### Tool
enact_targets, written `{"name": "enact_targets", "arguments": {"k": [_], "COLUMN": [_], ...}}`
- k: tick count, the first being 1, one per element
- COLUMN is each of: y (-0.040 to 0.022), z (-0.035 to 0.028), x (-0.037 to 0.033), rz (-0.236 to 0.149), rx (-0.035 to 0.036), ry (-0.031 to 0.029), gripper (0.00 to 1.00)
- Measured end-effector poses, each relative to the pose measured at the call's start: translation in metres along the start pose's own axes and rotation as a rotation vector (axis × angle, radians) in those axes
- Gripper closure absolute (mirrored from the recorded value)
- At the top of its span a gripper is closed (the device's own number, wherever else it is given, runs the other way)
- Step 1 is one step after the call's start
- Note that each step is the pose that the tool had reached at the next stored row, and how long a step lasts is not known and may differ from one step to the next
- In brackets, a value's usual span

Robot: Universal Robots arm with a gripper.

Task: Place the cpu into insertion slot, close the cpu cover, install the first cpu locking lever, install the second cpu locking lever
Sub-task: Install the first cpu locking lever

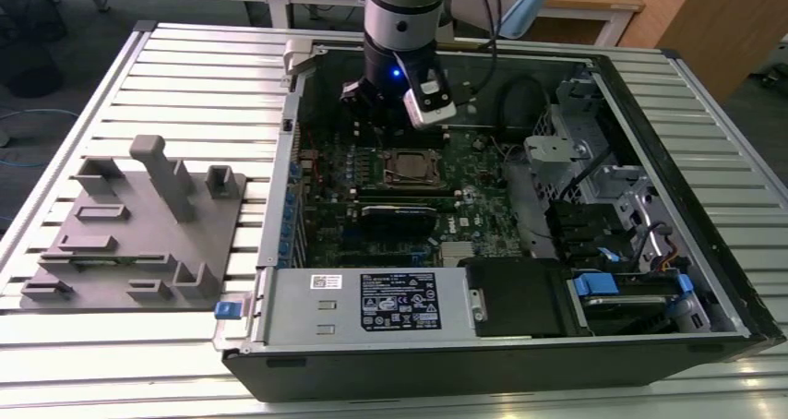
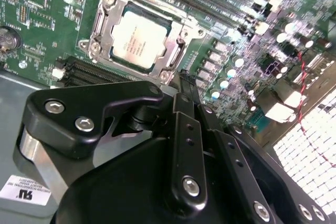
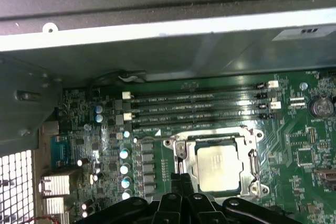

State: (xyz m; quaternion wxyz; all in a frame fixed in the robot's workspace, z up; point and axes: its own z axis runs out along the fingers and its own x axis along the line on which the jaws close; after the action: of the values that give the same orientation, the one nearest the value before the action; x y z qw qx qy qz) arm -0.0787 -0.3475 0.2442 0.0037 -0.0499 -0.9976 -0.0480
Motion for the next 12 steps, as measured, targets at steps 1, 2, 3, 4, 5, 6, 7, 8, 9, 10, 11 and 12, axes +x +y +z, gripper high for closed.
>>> {"name": "enact_targets", "arguments": {"k": [1,2,3,4,5,6,7,8,9,10,11,12], "y": [-0.0002,-0.0002,-0.0002,-0.0003,-0.0005,-0.0007,-0.0008,-0.0010,-0.0019,-0.0020,-0.0021,-0.0023], "z": [-0.0001,-0.0001,-0.0001,0.0000,0.0000,-0.0001,0.0000,0.0001,0.0003,0.0003,0.0003,0.0002], "x": [0.0000,0.0001,0.0003,0.0008,0.0016,0.0029,0.0045,0.0063,0.0138,0.0150,0.0158,0.0161], "rz": [0.000,0.000,0.000,0.000,0.000,0.000,0.000,0.000,0.000,0.000,0.000,0.000], "rx": [-0.0078,-0.0103,-0.0105,-0.0107,-0.0108,-0.0108,-0.0112,-0.0118,-0.0124,-0.0124,-0.0125,-0.0137], "ry": [0.0010,0.0012,0.0011,0.0010,0.0009,0.0008,0.0008,0.0007,0.0004,0.0003,0.0002,0.0006], "gripper": [0.89,0.89,0.89,0.89,0.89,0.89,0.89,0.89,0.89,0.89,0.89,0.89]}}
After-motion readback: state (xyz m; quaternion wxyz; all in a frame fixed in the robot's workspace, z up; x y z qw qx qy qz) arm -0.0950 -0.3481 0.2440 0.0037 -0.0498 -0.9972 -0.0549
